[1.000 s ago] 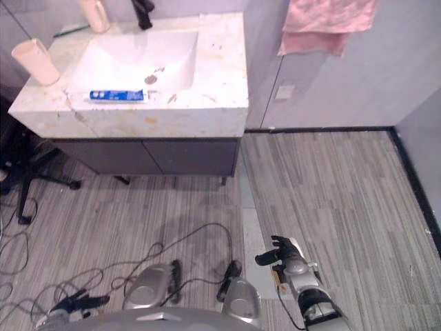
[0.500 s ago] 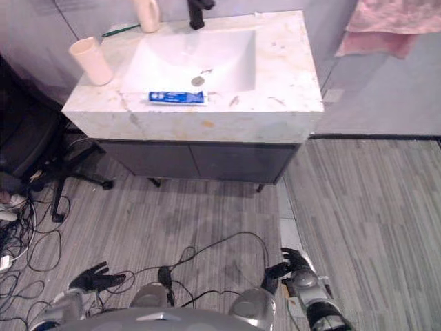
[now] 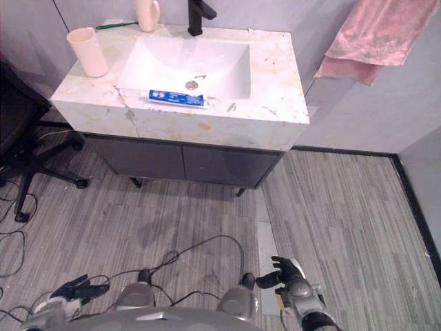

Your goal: Organize the bathroom.

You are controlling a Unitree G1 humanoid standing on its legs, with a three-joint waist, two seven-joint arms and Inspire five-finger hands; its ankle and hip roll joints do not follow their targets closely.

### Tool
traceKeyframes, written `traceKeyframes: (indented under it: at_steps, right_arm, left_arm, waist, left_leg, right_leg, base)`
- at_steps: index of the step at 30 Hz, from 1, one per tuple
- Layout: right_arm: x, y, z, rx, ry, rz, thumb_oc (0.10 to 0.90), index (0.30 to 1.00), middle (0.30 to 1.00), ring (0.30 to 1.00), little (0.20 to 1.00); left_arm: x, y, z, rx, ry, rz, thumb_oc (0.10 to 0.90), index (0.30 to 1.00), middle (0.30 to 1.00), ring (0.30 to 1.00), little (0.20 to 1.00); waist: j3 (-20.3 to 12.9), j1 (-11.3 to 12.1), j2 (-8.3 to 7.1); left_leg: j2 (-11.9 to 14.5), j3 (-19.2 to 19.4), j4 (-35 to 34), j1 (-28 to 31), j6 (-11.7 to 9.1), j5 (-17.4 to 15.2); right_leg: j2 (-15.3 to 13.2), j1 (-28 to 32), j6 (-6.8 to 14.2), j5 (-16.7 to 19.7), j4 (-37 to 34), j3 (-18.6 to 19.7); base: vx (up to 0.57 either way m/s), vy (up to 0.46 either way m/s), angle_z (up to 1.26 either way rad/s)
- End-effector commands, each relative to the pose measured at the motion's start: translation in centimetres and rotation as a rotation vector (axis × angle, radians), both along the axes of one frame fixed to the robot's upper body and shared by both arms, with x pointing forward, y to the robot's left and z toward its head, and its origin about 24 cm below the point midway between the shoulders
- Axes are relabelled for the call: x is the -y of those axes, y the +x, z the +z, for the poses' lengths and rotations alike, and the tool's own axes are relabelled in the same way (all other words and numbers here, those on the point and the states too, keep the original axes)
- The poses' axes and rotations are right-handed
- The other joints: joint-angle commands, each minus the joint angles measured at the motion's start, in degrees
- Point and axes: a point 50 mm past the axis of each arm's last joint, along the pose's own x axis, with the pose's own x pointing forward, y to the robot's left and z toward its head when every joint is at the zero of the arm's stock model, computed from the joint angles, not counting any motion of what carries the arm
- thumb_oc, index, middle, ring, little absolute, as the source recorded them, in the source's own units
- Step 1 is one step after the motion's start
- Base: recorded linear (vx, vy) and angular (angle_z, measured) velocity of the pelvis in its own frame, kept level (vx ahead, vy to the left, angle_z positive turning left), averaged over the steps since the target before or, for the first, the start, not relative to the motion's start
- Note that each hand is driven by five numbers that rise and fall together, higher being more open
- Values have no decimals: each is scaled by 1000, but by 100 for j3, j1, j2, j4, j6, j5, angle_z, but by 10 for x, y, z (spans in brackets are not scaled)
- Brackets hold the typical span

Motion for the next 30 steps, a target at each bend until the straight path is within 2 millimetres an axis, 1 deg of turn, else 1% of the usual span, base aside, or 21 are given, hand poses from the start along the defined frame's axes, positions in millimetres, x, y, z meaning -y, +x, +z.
traceKeyframes:
  at_steps: [1,2,3,4,5,7,11,13,17,18,19,21,23,25,27,28,30]
  right_arm:
    - [6,27,17,86,-28,75,800,900,900,900,900]
    - [4,27,16,70,-30,89,800,900,900,900,900]
    - [4,25,15,52,-32,97,800,900,900,900,900]
    - [7,29,17,50,-40,106,800,900,900,900,900]
    - [11,28,18,52,-46,98,800,900,900,900,900]
    - [19,27,20,73,-50,58,800,900,900,900,900]
    - [23,27,21,95,-59,28,800,900,900,900,900]
    - [21,23,18,79,-59,35,800,900,900,900,900]
    - [19,18,15,68,-49,38,800,900,900,900,900]
    - [15,14,12,56,-34,39,800,900,900,900,900]
    - [13,11,10,48,-28,39,800,900,900,900,900]
    - [13,10,10,44,-26,40,800,900,900,900,900]
    - [9,7,7,34,-16,45,800,900,900,900,900]
    - [8,5,5,24,-5,46,800,900,900,900,900]
    - [8,2,4,15,9,34,800,900,900,900,900]
    - [7,-3,0,-17,52,13,800,900,900,900,900]
    - [5,-6,-1,-27,121,-25,800,900,900,900,900]
  left_arm:
    - [-30,8,18,53,132,21,800,900,900,900,900]
    - [-31,10,19,55,137,27,800,900,900,900,900]
    - [-31,10,19,48,143,34,800,900,900,900,900]
    - [-28,15,19,75,114,43,800,900,900,900,900]
    - [-27,16,18,82,104,31,800,900,900,900,900]
    - [-23,19,16,83,89,1,800,900,900,900,900]
    - [-16,27,15,100,66,-43,800,900,900,900,900]
    - [-13,18,11,78,64,-52,800,900,900,900,900]
    - [-14,10,9,58,64,-29,800,900,900,900,900]
    - [-15,3,8,63,47,9,800,900,900,900,900]
    - [-14,1,7,61,33,24,800,900,900,900,900]
    - [-14,1,7,59,30,26,800,900,900,900,900]
    - [-11,2,6,68,-2,46,800,900,900,900,900]
    - [-5,5,5,118,-72,89,800,900,900,900,900]
    - [-2,6,4,140,-114,84,800,900,900,900,900]
    - [6,3,1,147,-195,86,800,900,900,900,900]
    - [9,-1,-1,139,-220,86,800,900,900,900,900]
  waist:
    - [17,-92,82]
    - [24,-109,54]
    - [-15,-122,69]
    - [-42,-161,118]
    - [-43,-174,137]
    - [-16,-203,190]
    - [36,-237,266]
    - [6,-230,310]
    - [-61,-220,331]
    - [-141,-209,327]
    - [-182,-206,323]
    - [-194,-206,321]
    - [-281,-195,297]
    - [-312,-184,270]
    - [-329,-182,261]
    - [-361,-171,247]
    - [-381,-163,234]
  left_leg:
    - [-432,-393,-785,395,343,312]
    - [-431,-450,-714,359,353,273]
    - [-254,-330,-717,327,254,357]
    - [-60,-266,-781,259,87,508]
    - [15,-184,-825,199,26,599]
    - [92,-151,-897,58,-27,752]
    - [84,-110,-984,-49,-62,847]
    - [40,-84,-1058,80,-48,819]
    - [11,-66,-1098,202,-35,782]
    - [-9,-57,-1109,298,-22,740]
    - [-15,-65,-1108,332,-16,719]
    - [-16,-70,-1109,341,-14,715]
    - [-8,-110,-1074,377,-13,694]
    - [5,-123,-1058,414,-21,676]
    - [11,-123,-1076,451,-22,668]
    - [21,-123,-1103,494,-18,667]
    - [27,-129,-1135,529,-17,683]
  right_leg:
    - [461,63,198,54,-1020,108]
    - [534,31,181,29,-993,173]
    - [652,199,136,-293,-1229,-33]
    - [845,385,30,-500,-1527,-106]
    - [904,474,-19,-558,-1635,-186]
    - [955,550,-98,-617,-1732,-286]
    - [887,536,-118,-682,-1701,-335]
    - [805,599,-82,-680,-1694,-369]
    - [759,694,-61,-700,-1700,-382]
    - [742,780,-50,-724,-1713,-393]
    - [744,814,-49,-741,-1715,-388]
    - [748,824,-50,-747,-1716,-383]
    - [787,924,-65,-796,-1731,-353]
    - [801,997,-71,-814,-1759,-366]
    - [816,1030,-78,-825,-1774,-372]
    - [841,1082,-89,-827,-1810,-374]
    - [865,1134,-102,-834,-1835,-379]
  base:
    - [120,-266,-18]
    - [72,-138,-2]
    - [73,-209,6]
    - [51,-167,20]
    - [12,-99,27]
    - [-31,-27,10]
    - [-37,17,13]
    - [92,46,19]
    - [98,46,11]
    - [168,73,12]
    - [134,55,6]
    - [59,14,14]
    - [96,11,12]
    - [61,1,4]
    - [52,1,-1]
    - [53,-3,-2]
    - [57,-9,-1]
